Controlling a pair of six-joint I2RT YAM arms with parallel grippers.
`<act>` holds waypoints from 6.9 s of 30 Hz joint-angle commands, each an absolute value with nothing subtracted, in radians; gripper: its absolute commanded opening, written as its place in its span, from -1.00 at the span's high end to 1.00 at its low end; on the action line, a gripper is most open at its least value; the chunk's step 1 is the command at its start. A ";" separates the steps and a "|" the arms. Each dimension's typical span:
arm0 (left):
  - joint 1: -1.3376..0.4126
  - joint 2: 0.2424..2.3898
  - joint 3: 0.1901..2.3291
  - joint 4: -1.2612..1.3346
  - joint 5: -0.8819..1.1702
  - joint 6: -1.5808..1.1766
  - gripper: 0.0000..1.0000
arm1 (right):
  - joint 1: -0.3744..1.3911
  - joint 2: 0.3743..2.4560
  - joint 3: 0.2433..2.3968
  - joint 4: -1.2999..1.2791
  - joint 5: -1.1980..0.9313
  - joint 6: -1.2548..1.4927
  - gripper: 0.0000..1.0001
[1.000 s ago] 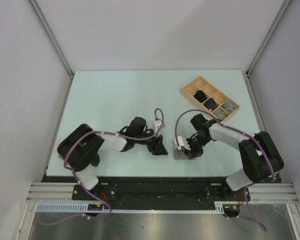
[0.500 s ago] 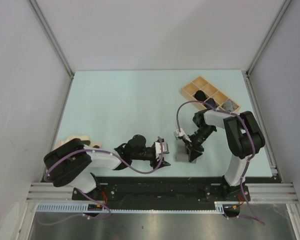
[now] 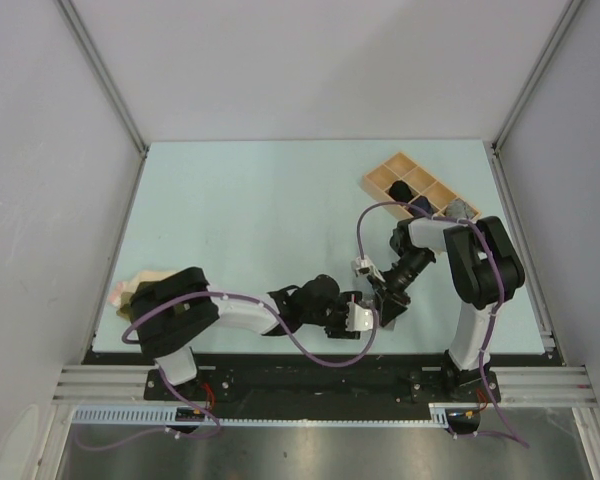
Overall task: Roll the underwear
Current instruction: Roll the underwear to the center of the board, then place the underwear in the storage box.
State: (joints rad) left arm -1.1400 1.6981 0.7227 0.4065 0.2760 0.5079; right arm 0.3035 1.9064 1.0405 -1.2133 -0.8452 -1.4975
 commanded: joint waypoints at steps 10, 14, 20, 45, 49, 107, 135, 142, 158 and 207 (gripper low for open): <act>-1.172 1.802 0.890 0.223 0.273 0.592 0.44 | 0.295 1.927 1.046 -1.235 -0.836 -1.497 0.34; -1.169 1.824 0.931 0.138 0.304 0.566 0.81 | 0.290 1.899 1.046 -1.214 -0.835 -1.470 0.28; -1.134 1.848 0.962 0.058 0.374 0.462 0.89 | 0.226 1.746 1.046 -1.134 -0.830 -1.369 0.03; -0.879 2.301 1.377 -0.483 0.974 0.227 0.85 | 0.072 1.404 0.904 -1.057 -0.919 -1.545 -0.38; -0.858 2.365 1.419 -0.531 1.000 0.224 0.83 | 0.101 1.430 0.888 -1.023 -0.922 -1.535 -0.47; -0.674 2.126 1.255 -0.123 0.851 -0.087 0.14 | 0.436 1.672 0.859 -0.781 -0.563 -1.218 1.00; -0.574 2.048 1.233 0.366 0.850 -0.639 0.14 | 0.091 1.460 0.972 -0.887 -0.848 -1.217 1.00; -0.580 2.157 1.397 0.561 0.744 -0.868 -0.99 | -0.129 1.381 1.011 -0.859 -0.880 -1.117 1.00; -0.611 2.344 1.761 0.282 0.502 -0.922 -1.00 | -0.411 1.285 1.037 -0.766 -0.974 -0.951 1.00; -0.548 2.579 2.270 -0.005 0.316 -0.767 -1.00 | -0.089 1.985 1.424 -0.118 -0.051 -0.078 1.00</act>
